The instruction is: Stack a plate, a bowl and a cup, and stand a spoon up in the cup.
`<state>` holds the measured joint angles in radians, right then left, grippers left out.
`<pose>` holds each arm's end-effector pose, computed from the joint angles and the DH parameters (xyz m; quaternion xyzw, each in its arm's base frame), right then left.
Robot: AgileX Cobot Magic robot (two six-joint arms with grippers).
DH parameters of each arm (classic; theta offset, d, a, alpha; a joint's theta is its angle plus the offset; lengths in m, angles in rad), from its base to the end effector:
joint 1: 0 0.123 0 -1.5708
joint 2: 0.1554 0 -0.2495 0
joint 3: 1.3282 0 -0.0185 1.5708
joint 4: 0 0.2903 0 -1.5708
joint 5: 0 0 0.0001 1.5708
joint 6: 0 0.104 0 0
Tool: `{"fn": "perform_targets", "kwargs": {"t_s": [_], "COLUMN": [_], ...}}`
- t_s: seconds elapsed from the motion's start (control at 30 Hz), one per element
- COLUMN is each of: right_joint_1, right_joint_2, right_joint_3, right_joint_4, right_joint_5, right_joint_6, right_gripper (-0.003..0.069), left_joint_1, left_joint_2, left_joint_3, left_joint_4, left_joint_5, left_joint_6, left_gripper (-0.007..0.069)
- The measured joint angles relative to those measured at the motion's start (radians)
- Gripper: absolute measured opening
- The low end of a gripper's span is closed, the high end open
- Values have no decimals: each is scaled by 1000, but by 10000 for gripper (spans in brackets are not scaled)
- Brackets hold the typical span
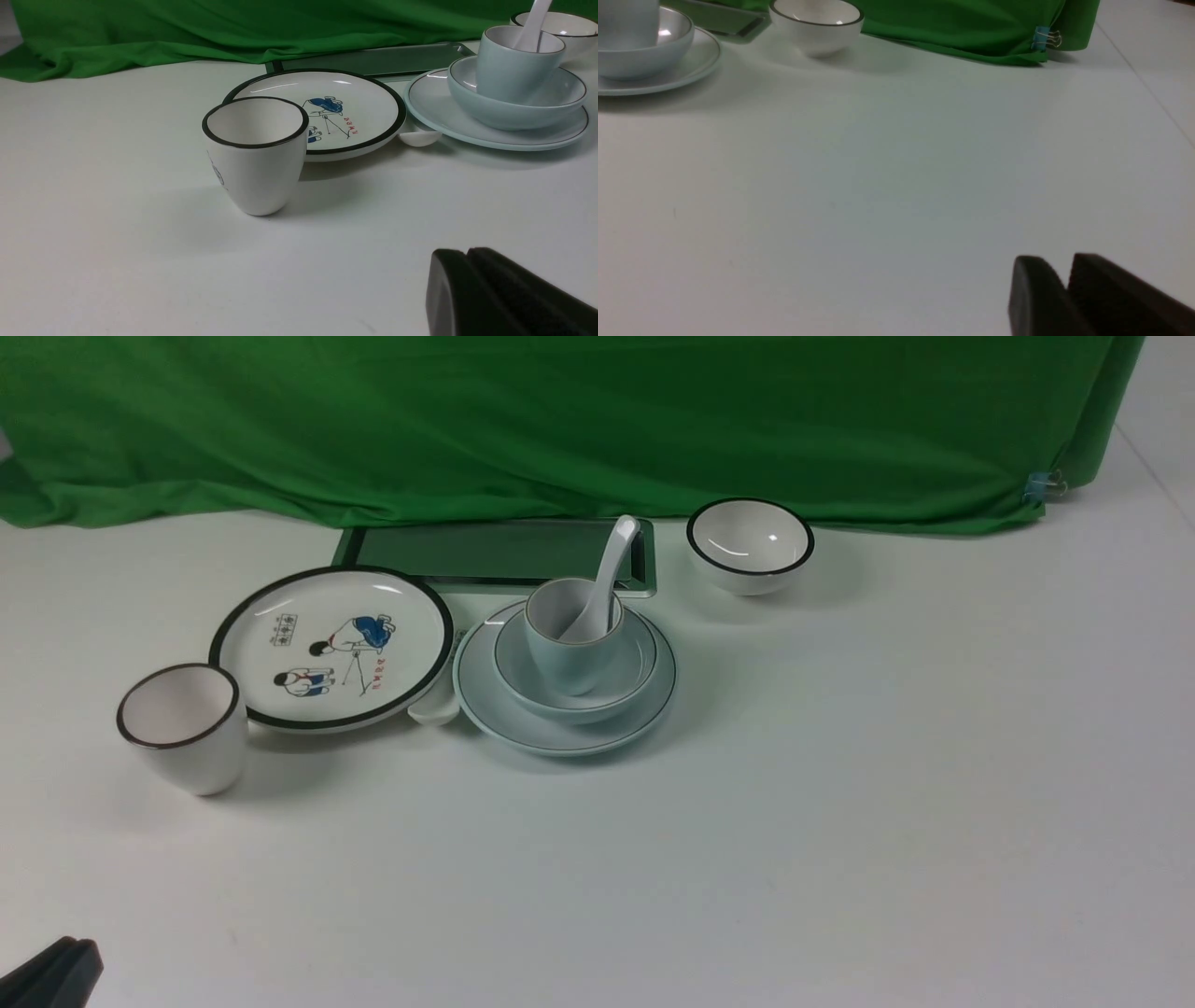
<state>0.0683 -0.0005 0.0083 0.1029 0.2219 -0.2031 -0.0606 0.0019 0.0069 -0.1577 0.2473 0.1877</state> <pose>0.1438 0.0122 0.1882 -0.0719 0.7518 -0.0027 0.6554 0.1435 -0.0127 0.1860 0.0488 0.7617 -0.0230 0.6457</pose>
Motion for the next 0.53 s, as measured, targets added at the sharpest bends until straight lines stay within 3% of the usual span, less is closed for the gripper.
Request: {"fn": "perform_targets", "kwargs": {"t_s": [0.53], "right_joint_1": [0], "right_joint_2": [0], "right_joint_3": [0], "right_joint_4": [0], "right_joint_5": [0], "right_joint_6": [-1], "right_gripper": [192], "left_joint_1": [0], "left_joint_2": [0], "left_joint_3": [0], "left_joint_4": [0], "left_joint_5": [0], "left_joint_6": [2], "left_gripper": [-29]}}
